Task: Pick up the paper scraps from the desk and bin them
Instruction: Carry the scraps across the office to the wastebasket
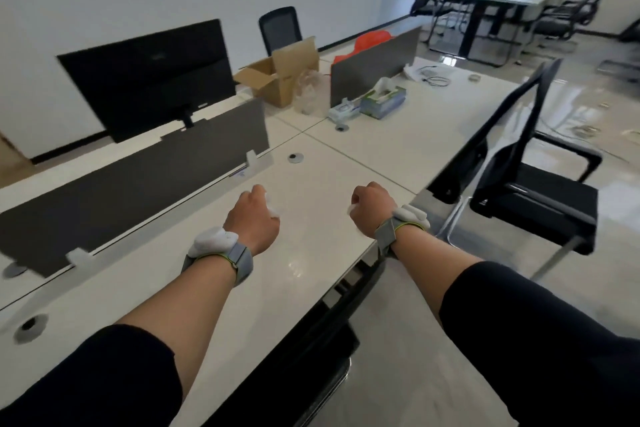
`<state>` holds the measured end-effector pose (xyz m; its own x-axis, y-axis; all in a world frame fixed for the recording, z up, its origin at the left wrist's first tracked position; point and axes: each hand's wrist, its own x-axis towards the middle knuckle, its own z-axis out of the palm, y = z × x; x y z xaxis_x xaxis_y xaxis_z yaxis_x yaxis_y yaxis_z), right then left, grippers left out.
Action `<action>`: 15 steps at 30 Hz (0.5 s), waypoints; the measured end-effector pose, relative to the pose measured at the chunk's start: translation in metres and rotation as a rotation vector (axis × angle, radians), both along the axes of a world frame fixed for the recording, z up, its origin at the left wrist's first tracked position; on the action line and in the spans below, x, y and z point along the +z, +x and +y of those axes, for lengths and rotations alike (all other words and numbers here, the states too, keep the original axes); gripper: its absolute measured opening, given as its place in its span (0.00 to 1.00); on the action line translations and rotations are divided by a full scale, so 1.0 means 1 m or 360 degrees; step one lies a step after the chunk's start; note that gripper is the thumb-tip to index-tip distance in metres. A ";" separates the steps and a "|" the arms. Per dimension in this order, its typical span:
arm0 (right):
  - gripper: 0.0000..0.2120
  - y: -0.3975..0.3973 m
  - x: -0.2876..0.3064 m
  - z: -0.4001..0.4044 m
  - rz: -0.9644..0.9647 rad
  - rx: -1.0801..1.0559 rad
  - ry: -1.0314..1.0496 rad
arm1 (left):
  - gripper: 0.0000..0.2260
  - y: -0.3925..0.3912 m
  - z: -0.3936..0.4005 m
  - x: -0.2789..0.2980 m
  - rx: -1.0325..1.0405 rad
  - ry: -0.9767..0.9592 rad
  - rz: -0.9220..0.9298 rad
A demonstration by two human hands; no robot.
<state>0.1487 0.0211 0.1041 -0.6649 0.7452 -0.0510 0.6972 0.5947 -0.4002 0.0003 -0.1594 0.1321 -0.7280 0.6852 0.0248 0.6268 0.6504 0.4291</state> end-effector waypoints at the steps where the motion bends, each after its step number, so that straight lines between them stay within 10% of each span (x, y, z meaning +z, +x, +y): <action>1: 0.09 0.016 0.003 0.013 0.0003 -0.0030 -0.0004 | 0.13 0.011 0.018 0.001 -0.0051 0.0011 -0.0001; 15: 0.08 0.279 0.010 0.175 0.0018 -0.0604 -0.0020 | 0.16 0.216 0.248 0.007 -0.0675 0.0036 -0.0013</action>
